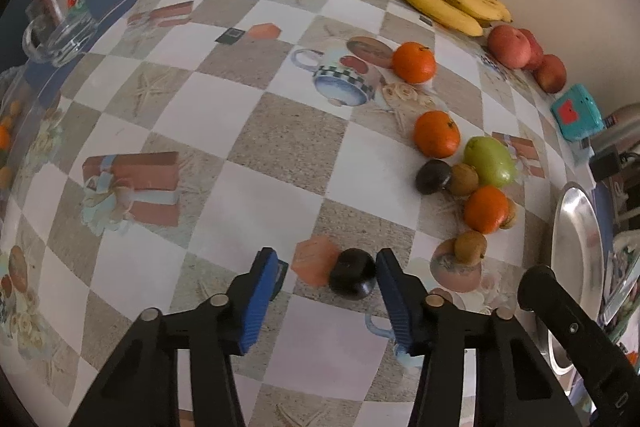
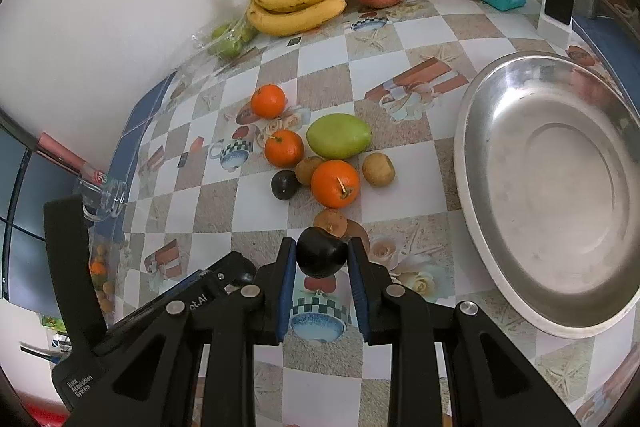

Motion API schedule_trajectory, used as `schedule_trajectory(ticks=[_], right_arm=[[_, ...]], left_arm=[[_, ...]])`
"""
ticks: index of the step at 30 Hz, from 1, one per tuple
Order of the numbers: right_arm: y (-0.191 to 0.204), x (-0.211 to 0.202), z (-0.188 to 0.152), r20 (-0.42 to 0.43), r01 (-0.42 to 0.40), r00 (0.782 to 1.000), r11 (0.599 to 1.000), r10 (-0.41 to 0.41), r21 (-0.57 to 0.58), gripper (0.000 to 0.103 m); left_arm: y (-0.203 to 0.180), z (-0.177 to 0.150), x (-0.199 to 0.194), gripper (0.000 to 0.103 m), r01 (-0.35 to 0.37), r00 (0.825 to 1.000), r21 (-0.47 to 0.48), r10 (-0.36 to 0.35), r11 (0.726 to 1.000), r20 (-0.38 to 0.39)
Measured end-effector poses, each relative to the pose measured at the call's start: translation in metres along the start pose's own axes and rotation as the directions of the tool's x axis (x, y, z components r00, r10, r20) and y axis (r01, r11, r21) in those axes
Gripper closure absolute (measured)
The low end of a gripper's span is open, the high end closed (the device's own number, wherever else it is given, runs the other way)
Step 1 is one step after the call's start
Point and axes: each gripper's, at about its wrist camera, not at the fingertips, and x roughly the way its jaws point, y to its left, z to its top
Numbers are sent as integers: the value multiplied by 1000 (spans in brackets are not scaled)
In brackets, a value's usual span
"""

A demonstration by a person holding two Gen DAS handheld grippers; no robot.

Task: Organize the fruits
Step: 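Move the right tool to the dark plum and close its fingers on it, then carry the dark plum in the right tool over the steel basin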

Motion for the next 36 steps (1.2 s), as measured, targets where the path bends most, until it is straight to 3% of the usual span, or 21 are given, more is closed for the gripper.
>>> schedule_trajectory(ticks=[18,29,36], right_arm=[[0,-2,1,5,-11,1000,1000,11,4,76],[-6,-7,3,19,-19,1000,999,18,28,76],[-23,-21,16,75,30,997,998,-34,63,76]], left_arm=[[-3,-3,4,74,67,997,-8,-67,998,-36],[0,3,-17,75,79,996,-32,-78,996,32],[-6,11,-22,75,91,996,-55,-91,994,13]])
